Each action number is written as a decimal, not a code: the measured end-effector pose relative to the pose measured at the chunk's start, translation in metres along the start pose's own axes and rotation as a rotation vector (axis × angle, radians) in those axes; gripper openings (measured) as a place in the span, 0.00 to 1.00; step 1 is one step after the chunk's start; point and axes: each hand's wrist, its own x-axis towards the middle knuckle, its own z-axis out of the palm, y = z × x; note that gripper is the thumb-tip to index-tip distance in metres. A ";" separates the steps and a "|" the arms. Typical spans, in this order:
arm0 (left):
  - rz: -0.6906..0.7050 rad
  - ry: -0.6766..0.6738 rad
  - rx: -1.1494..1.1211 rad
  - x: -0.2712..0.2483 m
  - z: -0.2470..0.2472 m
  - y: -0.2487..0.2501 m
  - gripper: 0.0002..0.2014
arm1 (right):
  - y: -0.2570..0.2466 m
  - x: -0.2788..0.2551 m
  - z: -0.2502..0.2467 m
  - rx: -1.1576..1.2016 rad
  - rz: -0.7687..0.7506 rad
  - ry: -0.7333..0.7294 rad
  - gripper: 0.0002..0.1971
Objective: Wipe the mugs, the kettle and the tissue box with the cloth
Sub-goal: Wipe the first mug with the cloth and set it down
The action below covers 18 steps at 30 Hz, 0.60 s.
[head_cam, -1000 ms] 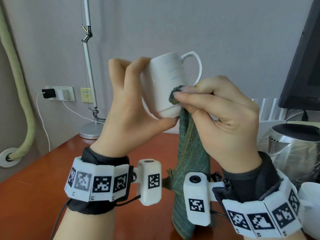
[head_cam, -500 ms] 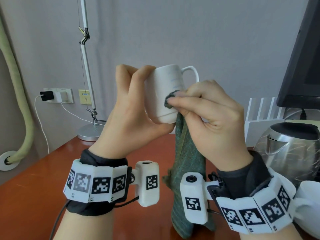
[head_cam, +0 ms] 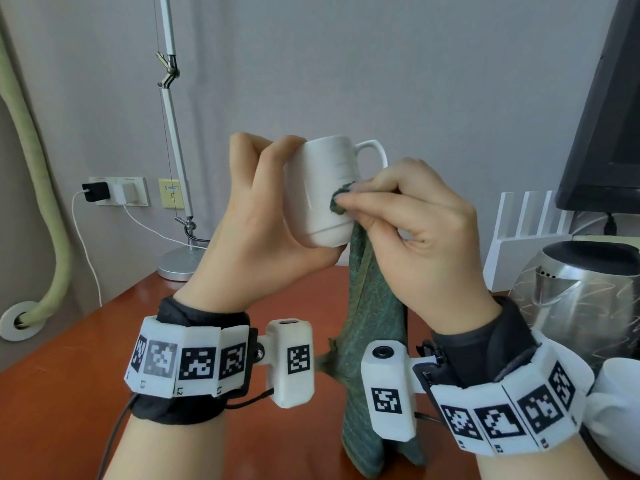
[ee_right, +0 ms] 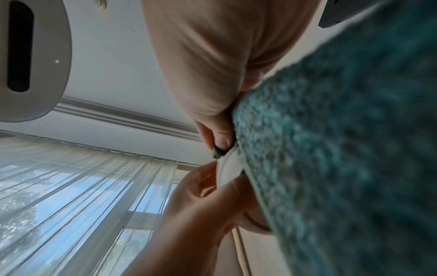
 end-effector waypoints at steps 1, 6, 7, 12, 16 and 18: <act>0.007 0.003 -0.004 0.000 -0.001 0.000 0.40 | 0.002 0.000 -0.002 -0.012 0.021 0.020 0.07; -0.009 0.059 -0.018 0.001 -0.009 0.002 0.41 | 0.009 -0.001 -0.012 -0.044 0.105 0.012 0.08; -0.010 0.054 -0.021 0.001 -0.009 0.004 0.41 | 0.007 0.000 -0.013 -0.026 0.104 0.004 0.08; 0.051 -0.036 0.036 0.003 -0.004 0.013 0.39 | -0.007 0.007 -0.015 0.040 0.034 -0.005 0.06; 0.111 -0.073 0.098 0.005 -0.004 0.018 0.39 | -0.006 0.009 -0.020 -0.021 0.032 0.066 0.06; 0.117 -0.051 0.116 0.004 -0.007 0.017 0.39 | -0.004 0.008 -0.021 -0.034 0.053 0.074 0.06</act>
